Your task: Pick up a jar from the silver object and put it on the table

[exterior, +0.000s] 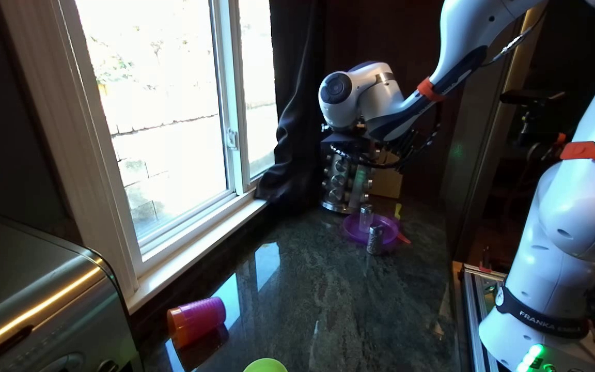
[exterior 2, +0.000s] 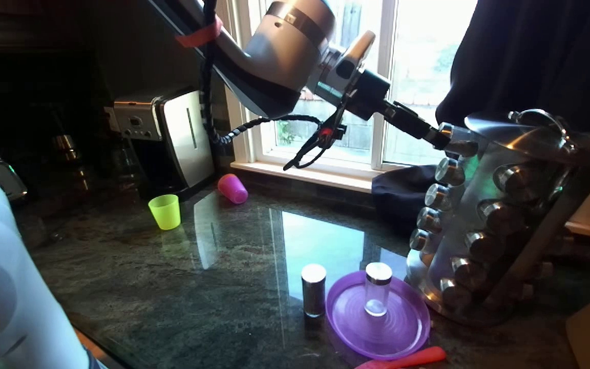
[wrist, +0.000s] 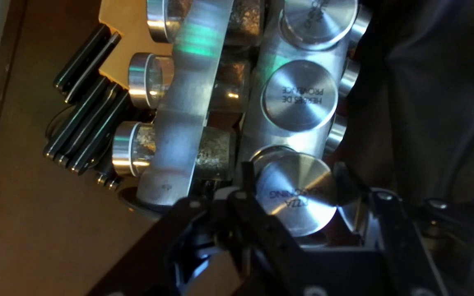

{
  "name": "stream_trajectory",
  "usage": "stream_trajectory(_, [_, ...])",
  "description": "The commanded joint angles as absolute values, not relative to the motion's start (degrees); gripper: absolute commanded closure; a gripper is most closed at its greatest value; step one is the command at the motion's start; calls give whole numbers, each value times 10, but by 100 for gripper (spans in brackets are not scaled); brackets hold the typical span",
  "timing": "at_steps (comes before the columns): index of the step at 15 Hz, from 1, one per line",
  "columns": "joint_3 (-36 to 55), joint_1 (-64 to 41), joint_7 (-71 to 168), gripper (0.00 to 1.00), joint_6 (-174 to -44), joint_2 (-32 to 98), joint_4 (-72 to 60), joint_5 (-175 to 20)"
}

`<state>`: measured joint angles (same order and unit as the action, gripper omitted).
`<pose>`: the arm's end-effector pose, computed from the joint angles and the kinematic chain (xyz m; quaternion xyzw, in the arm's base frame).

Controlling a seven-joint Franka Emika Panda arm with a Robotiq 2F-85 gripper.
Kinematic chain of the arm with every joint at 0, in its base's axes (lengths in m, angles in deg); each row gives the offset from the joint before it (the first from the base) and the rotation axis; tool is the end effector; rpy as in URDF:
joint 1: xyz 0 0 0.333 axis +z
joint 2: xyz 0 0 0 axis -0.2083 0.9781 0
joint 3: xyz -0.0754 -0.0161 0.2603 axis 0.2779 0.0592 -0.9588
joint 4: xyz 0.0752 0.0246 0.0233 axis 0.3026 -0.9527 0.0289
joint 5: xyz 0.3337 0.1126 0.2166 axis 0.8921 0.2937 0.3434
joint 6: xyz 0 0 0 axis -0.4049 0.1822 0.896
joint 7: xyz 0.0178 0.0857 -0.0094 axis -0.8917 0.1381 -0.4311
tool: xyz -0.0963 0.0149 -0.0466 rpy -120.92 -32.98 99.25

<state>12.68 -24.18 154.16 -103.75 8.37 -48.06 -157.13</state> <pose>0.4891 -0.1976 0.3558 0.6891 -0.5077 0.3851 0.3450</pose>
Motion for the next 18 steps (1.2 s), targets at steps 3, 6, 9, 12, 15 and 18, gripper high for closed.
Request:
stream_trajectory(3, [131,-218,1553,75,-996,55,-496,-1544])
stream_trajectory(6, [130,-214,1555,75,-999,54,-498,-1538])
stream_trajectory(9, [129,-210,1552,75,-998,53,-501,-1529])
stream_trajectory(12, [130,-209,1553,75,-997,52,-501,-1528])
stream_trajectory(15, [129,-209,1557,75,-992,52,-500,-1526])
stream_trajectory(18, [126,-208,1575,75,-981,57,-497,-1537])
